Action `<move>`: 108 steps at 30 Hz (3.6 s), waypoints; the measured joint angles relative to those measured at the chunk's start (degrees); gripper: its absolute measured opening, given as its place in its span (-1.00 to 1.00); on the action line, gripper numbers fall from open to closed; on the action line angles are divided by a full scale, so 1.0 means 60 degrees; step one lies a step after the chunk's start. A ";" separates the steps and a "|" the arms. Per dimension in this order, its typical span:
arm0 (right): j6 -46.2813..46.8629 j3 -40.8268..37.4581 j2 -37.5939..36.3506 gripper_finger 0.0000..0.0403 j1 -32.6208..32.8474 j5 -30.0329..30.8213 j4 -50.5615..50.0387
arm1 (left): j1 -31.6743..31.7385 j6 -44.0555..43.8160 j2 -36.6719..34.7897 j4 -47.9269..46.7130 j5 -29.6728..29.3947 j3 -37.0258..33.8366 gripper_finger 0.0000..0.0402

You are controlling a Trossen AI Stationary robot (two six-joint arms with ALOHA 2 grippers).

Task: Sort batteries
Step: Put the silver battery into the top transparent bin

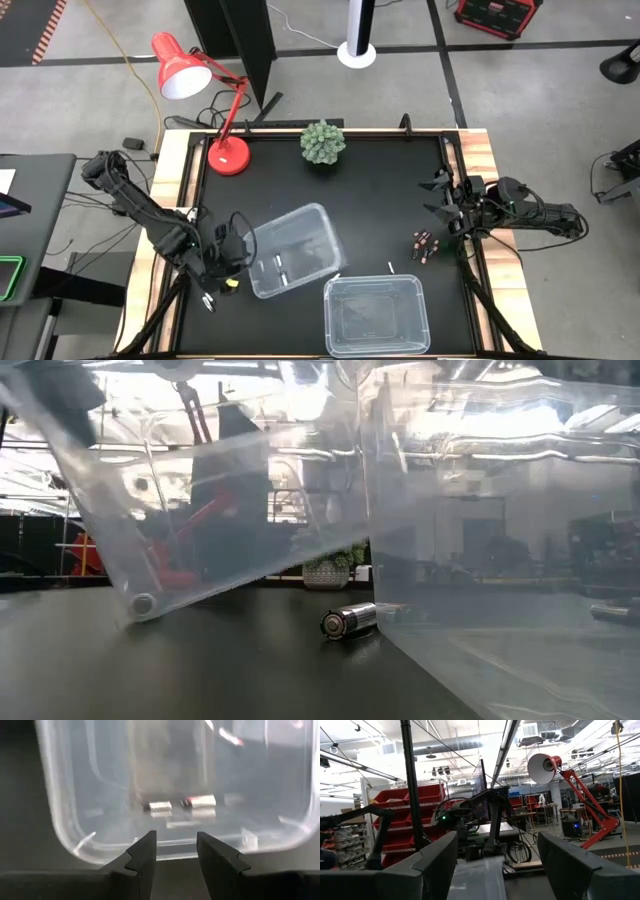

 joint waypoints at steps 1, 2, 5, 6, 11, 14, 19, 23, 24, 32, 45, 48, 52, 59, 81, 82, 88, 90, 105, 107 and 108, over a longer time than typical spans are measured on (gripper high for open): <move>0.0003 0.0000 -0.0002 0.45 0.0000 0.0000 0.0000 | 0.0108 0.0088 0.0002 -0.0022 -0.0114 0.0106 -0.33; 0.0004 0.0000 -0.0001 0.45 0.0000 0.0000 -0.0001 | 0.0196 0.0116 0.0004 -0.0029 -0.0217 0.0218 -0.33; 0.0005 0.0000 -0.0002 0.45 0.0007 0.0001 -0.0004 | 0.0342 0.0108 0.0004 -0.0284 -0.0693 0.0532 -0.33; 0.0007 0.0000 -0.0002 0.45 0.0011 0.0000 0.0000 | 0.0359 0.0078 0.0004 -0.0380 -0.0847 0.0621 -0.33; 0.0011 0.0000 -0.0002 0.45 0.0011 0.0002 -0.0001 | 0.0446 -0.0064 0.0004 -0.0692 -0.1054 0.0915 -0.33; 0.0015 0.0000 -0.0001 0.45 0.0011 0.0000 -0.0001 | 0.0361 -0.0063 0.0007 -0.0761 -0.1047 0.1087 -0.33; 0.0019 0.0000 -0.0001 0.45 0.0011 0.0004 -0.0004 | -0.0221 0.0124 0.0007 -0.0816 -0.0701 0.1568 -0.33; 0.0040 0.0000 0.0000 0.45 0.0011 0.0004 -0.0007 | -0.0927 0.0210 0.0125 -0.0832 0.0268 0.1676 -0.33; 0.0042 0.0000 -0.0003 0.45 0.0010 0.0003 -0.0011 | -0.1096 -0.0035 0.0178 -0.0891 0.0528 0.1676 -0.33; -0.0012 0.0000 -0.0002 0.45 0.0007 0.0004 -0.0156 | -0.1914 -0.2522 0.1402 -0.1905 0.2723 0.1665 -0.33; -0.0058 0.0000 -0.0004 0.45 0.0007 0.0004 -0.0248 | -0.2453 -0.2917 0.4146 -0.1031 0.5066 0.1657 -0.33; -0.0062 0.0000 -0.0004 0.45 0.0007 0.0004 -0.0219 | -0.2603 -0.2839 0.4572 -0.1045 0.5335 0.1657 -0.33; 0.0012 0.0000 -0.0002 0.45 0.0007 0.0004 -0.0215 | -0.2833 -0.2633 0.4933 -0.1104 0.5564 0.1657 -0.33; 0.0189 0.0000 -0.0004 0.45 0.0007 0.0007 -0.0215 | -0.3177 -0.2705 0.5013 -0.1716 0.5657 0.1657 -0.33; 0.0184 0.0000 -0.0001 0.45 0.0007 0.0007 -0.0222 | -0.3350 -0.1762 0.5082 -0.2119 0.5085 0.1271 -0.33; 0.0185 0.0000 0.0000 0.45 0.0007 0.0007 -0.0222 | -0.3350 -0.1758 0.5082 -0.2073 0.5088 0.1271 -0.33; 0.0182 0.0000 -0.0004 0.45 0.0007 0.0007 -0.0222 | -0.3350 -0.1744 0.5082 -0.1832 0.5121 0.1246 -0.33; 0.0182 0.0000 -0.0001 0.45 0.0007 0.0007 -0.0222 | -0.3350 -0.1744 0.5082 -0.1836 0.5124 0.1246 -0.33; 0.0176 0.0000 -0.0002 0.45 0.0007 0.0007 -0.0226 | -0.3350 -0.1447 0.5093 -0.1751 0.5307 0.1130 -0.33; 0.0175 0.0000 0.0000 0.45 0.0007 0.0007 -0.0226 | -0.3350 -0.1505 0.5093 -0.1761 0.5307 0.0993 -0.33; 0.0176 0.0000 -0.0001 0.45 0.0007 0.0007 -0.0226 | -0.3348 -0.1519 0.5093 -0.1714 0.5327 0.0927 -0.33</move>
